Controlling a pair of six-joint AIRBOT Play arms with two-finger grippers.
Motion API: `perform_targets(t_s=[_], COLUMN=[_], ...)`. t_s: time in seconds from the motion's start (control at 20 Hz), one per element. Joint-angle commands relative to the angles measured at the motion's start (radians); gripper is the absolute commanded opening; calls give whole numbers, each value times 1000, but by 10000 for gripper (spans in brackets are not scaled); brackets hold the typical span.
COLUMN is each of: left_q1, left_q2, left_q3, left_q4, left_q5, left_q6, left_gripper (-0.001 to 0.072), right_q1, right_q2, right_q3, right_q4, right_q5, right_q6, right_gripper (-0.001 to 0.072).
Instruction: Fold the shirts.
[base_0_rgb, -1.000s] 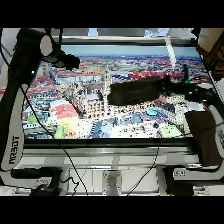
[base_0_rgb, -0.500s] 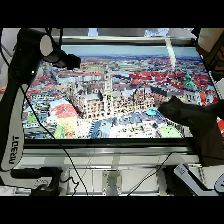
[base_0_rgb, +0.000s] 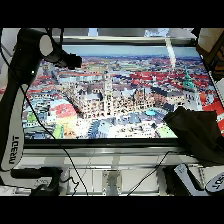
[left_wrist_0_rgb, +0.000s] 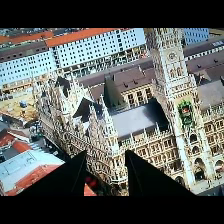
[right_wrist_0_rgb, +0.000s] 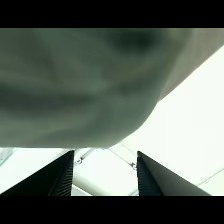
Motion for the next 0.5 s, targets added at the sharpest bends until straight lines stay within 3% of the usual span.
perform_targets(t_s=[0.0,0.1,0.15,0.2,0.25,0.3,0.35,0.45], left_q1=[0,0,0,0,0,-2,-4,-8], left_q2=[1,1,1,1,1,2,5,28], left_q3=[1,1,1,1,1,1,1,1], left_q4=[0,-2,-6,-23,-40,-51,-56,-56], left_q5=[13,37,54,67,76,76,69,16], left_q6=[2,0,-7,-12,-12,-11,-11,-10], left_gripper=[296,296,296,296,296,296,295,294], right_q1=[-5,-3,-1,28,89,168,274,519], right_q2=[10,35,50,58,58,58,58,57], right_q3=[41,116,121,114,114,114,113,113], right_q4=[142,619,998,1395,1683,1808,1805,1543], right_q5=[-36,-132,-187,-213,-199,-174,-169,-248], right_q6=[20,-31,-154,-364,-593,-764,-853,-848], right_gripper=[434,433,432,430,429,429,428,397])
